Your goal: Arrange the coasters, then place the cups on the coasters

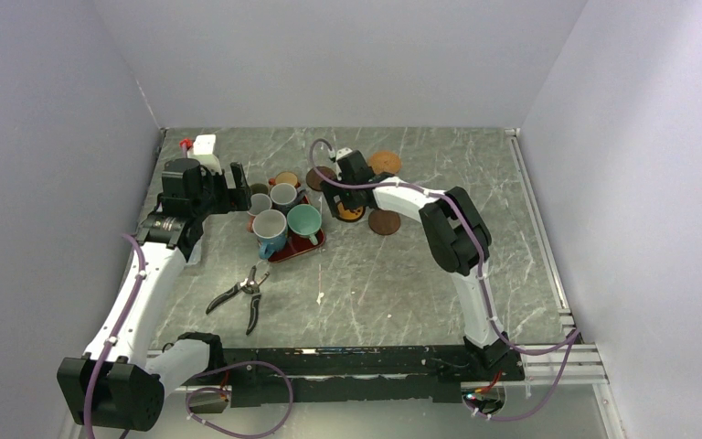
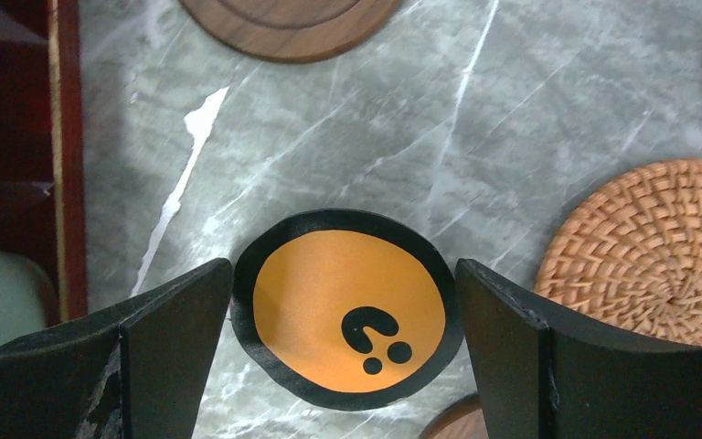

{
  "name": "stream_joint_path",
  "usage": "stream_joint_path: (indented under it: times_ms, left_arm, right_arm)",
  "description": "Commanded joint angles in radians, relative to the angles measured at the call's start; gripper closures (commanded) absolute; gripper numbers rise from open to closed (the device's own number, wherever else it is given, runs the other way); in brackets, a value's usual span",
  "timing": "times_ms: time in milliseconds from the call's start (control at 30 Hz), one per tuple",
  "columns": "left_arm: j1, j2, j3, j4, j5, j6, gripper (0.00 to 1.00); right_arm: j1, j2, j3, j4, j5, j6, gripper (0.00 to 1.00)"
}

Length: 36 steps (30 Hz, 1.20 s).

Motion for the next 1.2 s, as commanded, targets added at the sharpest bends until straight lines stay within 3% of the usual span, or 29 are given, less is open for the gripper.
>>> stream_joint_path:
  times_ms: [0,567,1167]
  left_arm:
    - [-0.004,0.005,0.025,0.023,0.012,-0.013,0.06]
    - [-0.005,0.004,0.024,0.023,0.011,-0.015,0.06]
    - [-0.005,0.004,0.028,0.015,-0.020,-0.005,0.06]
  right_arm:
    - [0.034,-0.026,-0.078,-0.060,-0.018,0.053,0.05]
    - [0.119,-0.180,-0.350,0.041,0.068,0.130,0.06]
    - [0.180,-0.344,-0.541,-0.027,0.145,0.208,0.06]
